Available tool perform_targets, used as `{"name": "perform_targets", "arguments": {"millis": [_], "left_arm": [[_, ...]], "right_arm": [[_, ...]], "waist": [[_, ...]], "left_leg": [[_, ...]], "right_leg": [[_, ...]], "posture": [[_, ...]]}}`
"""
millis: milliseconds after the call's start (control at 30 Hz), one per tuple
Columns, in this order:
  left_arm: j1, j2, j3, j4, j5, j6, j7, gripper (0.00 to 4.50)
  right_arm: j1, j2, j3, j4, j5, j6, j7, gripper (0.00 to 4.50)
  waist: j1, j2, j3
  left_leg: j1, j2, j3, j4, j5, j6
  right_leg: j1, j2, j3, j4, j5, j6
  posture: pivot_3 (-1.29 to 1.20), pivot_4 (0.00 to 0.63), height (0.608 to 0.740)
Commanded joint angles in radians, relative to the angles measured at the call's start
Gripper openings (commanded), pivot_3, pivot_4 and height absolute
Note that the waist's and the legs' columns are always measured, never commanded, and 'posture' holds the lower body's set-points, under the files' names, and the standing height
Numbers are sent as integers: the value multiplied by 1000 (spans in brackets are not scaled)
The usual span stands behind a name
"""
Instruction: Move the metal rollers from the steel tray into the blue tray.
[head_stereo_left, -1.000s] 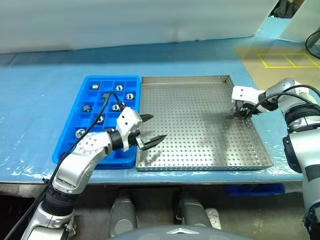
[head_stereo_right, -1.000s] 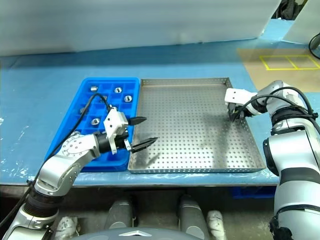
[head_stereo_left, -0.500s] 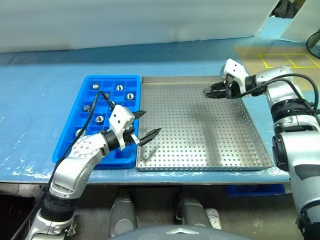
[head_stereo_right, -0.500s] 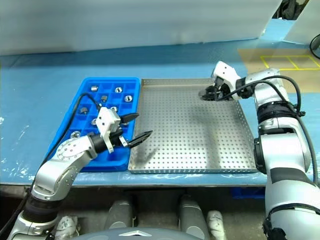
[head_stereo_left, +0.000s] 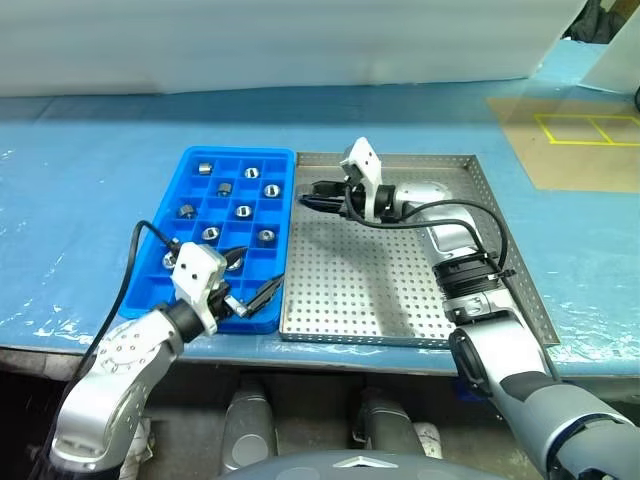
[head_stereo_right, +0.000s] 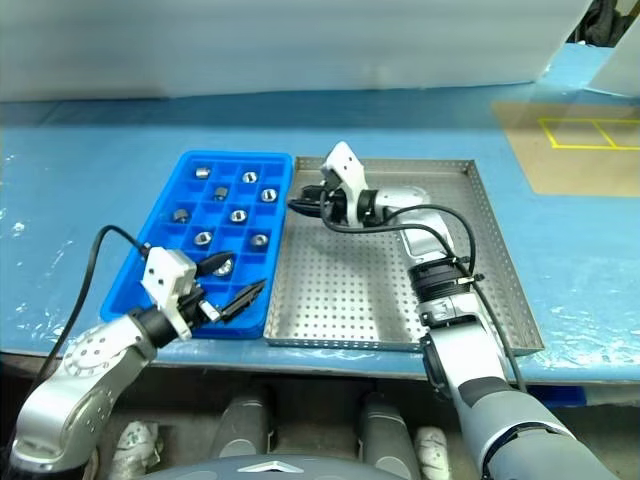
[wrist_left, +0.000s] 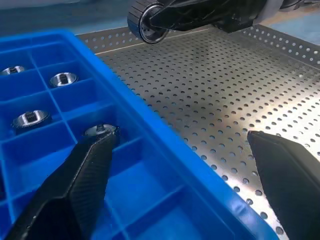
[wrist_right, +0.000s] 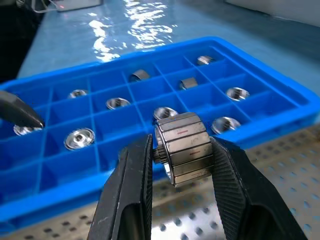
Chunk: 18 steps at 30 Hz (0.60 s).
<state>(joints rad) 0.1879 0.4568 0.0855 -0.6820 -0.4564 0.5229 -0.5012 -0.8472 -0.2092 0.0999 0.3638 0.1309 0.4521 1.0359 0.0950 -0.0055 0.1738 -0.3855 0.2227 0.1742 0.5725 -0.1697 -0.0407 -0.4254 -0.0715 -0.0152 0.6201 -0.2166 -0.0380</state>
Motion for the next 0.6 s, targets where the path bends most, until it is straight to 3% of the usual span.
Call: {"name": "perform_targets", "arguments": {"millis": [33,300,600], "left_arm": [[63,10,39,-101,-31,2,10,4486],[204,16,107,-201,-70,14,42,4486],[232,19,125,-224,-94,18,63,4486]], "right_arm": [[22,7,43,-105,72,40,68,1251],[126,2,250,-143,13,-22,127,1251],[161,1,331,-201,32,3,148,1251]], "waist": [[6,0,0],[14,-1,0],[33,-1,0]], "left_leg": [[0,0,0,-1,0,0],[1,0,-1,-7,2,-3],[2,0,-1,-10,2,-4]], "right_leg": [[0,0,0,-1,0,0],[0,0,-1,-4,0,1],[1,0,-1,-6,-1,1]], "posture": [[187,150,740],[256,150,740],[273,150,740]]}}
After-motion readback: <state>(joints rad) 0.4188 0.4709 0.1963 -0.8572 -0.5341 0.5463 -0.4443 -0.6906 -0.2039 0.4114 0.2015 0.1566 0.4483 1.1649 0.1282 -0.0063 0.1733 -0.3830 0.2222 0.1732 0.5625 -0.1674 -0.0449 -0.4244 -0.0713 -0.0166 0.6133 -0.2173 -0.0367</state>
